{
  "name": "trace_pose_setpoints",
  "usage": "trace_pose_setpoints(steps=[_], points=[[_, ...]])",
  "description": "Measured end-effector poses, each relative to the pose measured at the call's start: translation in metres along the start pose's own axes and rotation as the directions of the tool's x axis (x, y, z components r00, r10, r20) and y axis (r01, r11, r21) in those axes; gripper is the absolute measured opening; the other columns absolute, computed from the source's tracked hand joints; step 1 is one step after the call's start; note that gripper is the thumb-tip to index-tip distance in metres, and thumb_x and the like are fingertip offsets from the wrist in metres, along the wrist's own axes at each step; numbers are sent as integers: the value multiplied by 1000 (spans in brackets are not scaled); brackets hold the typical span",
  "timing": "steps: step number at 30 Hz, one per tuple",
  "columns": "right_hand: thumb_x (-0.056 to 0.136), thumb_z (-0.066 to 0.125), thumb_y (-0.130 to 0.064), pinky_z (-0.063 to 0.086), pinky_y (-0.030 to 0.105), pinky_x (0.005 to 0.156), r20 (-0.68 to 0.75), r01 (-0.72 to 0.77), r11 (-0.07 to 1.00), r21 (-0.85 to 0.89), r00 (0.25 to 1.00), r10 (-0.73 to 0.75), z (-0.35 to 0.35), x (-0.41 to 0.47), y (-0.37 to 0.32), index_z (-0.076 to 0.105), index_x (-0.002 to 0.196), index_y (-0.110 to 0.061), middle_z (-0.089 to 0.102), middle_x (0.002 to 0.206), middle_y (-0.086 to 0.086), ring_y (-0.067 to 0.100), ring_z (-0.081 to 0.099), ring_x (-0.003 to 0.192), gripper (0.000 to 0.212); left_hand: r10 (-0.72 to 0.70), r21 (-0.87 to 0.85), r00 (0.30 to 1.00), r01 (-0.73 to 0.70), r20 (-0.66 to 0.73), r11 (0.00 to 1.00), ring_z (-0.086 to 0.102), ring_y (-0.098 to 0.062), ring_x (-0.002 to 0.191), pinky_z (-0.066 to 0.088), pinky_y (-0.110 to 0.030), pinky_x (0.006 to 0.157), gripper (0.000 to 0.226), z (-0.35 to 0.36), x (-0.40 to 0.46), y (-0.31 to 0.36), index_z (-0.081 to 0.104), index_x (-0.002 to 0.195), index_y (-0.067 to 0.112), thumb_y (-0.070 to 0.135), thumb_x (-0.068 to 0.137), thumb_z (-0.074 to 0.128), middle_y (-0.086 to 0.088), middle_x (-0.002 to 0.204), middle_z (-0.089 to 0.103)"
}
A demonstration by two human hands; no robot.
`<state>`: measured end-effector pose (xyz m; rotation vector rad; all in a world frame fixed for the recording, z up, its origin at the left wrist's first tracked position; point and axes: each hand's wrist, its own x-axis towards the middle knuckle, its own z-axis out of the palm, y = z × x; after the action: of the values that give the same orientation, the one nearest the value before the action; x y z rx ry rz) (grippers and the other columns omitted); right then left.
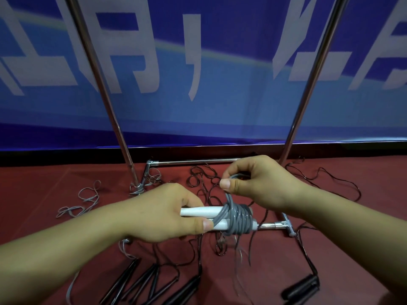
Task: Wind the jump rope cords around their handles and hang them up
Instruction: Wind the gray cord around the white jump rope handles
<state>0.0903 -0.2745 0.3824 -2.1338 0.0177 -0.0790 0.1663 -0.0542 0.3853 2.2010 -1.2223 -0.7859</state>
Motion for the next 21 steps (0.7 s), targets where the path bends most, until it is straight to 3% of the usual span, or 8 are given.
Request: trace_pose_setpoints(steps=[4, 7, 12, 15, 18, 19, 21], points=[[84, 75, -31, 51, 25, 66, 40, -33, 999, 42, 999, 31, 0, 1, 1, 75, 80, -20, 68, 73, -3, 7, 58, 68, 12, 37, -49, 999, -36, 17, 998, 41, -8, 52, 33, -24, 52, 33, -1, -3, 5, 63, 69, 20, 42, 92, 70, 8, 57, 49], [87, 72, -27, 47, 16, 64, 35, -85, 983, 164, 996, 81, -4, 0, 2, 72, 83, -15, 66, 67, -9, 1, 57, 63, 13, 62, -136, 998, -63, -8, 989, 40, -6, 49, 32, -19, 49, 35, -2, -6, 8, 66, 73, 11, 42, 90, 70, 7, 57, 47], [94, 61, -18, 46, 15, 51, 132, -228, 890, 396, 973, 191, -4, 1, 6, 60, 81, -5, 63, 58, -6, 2, 56, 50, 18, 109, -256, 989, -132, -102, 958, 41, -8, 51, 34, -22, 51, 29, -2, -6, 7, 66, 66, 28, 43, 89, 71, 10, 56, 49], [98, 56, -8, 47, 15, 51, 175, -283, 807, 518, 959, 224, 2, 3, 6, 57, 75, -5, 64, 59, -7, -2, 58, 51, 23, 98, -297, 978, -150, -184, 943, 42, -10, 53, 33, -25, 52, 29, -1, -5, 2, 72, 75, 24, 52, 83, 70, 10, 58, 49], [81, 66, 2, 44, 17, 49, 228, -302, 740, 601, 952, 204, 4, 5, 2, 68, 71, -6, 63, 66, -1, 3, 55, 51, 13, 107, -337, 955, -201, -277, 920, 40, -12, 55, 32, -26, 53, 25, -1, -3, 0, 72, 72, 26, 48, 83, 70, 8, 59, 49], [75, 69, 1, 40, 18, 48, 248, -318, 751, 578, 946, 209, 6, 6, 0, 73, 79, -5, 61, 70, 3, 5, 50, 50, 9, 102, -354, 945, -214, -310, 910, 42, -12, 55, 32, -25, 53, 26, 0, -3, 1, 72, 71, 25, 48, 83, 70, 7, 58, 52], [82, 63, -3, 32, 23, 50, 230, -367, 745, 557, 930, 286, 13, 9, -1, 69, 103, 3, 53, 72, 7, 10, 40, 50, 23, 73, -401, 926, -230, -369, 886, 46, -13, 55, 35, -24, 53, 39, 0, 0, 0, 72, 76, 15, 54, 79, 68, 3, 57, 58]])
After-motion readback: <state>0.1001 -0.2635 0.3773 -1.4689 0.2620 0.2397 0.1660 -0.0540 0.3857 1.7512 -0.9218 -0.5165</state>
